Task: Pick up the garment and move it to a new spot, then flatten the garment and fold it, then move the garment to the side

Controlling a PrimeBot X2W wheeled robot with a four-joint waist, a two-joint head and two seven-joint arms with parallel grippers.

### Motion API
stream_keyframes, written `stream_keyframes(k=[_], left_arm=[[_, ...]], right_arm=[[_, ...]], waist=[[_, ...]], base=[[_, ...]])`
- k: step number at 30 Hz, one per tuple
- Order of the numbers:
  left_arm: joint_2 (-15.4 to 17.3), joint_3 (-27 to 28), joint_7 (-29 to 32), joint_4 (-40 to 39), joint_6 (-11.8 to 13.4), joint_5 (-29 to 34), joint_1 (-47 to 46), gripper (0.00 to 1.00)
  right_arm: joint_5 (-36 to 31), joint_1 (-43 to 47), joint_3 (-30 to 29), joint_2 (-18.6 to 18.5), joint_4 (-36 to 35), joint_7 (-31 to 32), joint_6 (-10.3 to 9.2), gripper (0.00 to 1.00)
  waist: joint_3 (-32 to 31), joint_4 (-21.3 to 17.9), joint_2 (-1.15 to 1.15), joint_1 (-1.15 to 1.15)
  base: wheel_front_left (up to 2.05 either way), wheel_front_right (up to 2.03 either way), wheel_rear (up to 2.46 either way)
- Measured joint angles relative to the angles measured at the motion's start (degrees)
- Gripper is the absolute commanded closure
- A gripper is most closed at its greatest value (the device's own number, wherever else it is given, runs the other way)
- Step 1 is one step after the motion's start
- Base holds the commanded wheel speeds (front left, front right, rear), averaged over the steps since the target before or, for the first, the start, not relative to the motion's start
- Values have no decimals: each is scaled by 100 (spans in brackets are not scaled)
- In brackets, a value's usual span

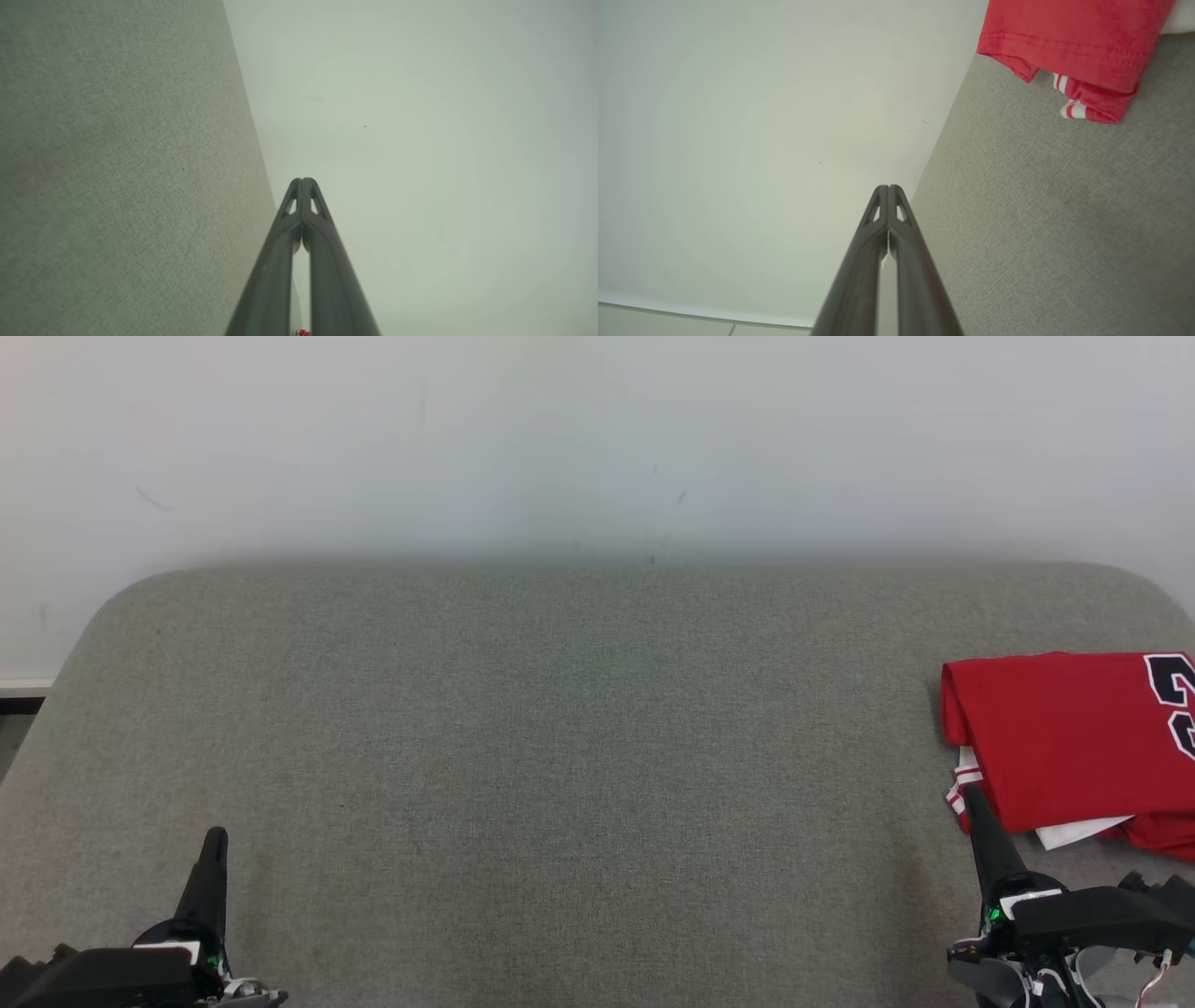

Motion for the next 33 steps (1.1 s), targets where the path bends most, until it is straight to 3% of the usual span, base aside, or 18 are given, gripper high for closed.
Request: stream_keyframes(k=[33], left_arm=[[-46, 282, 337, -70, -136, -1150, -160, 100]], right_arm=[[1248, -140, 13, -13, -111, 176, 0, 100]], waist=[[97, -20, 0, 0]], base=[[0, 0, 0]])
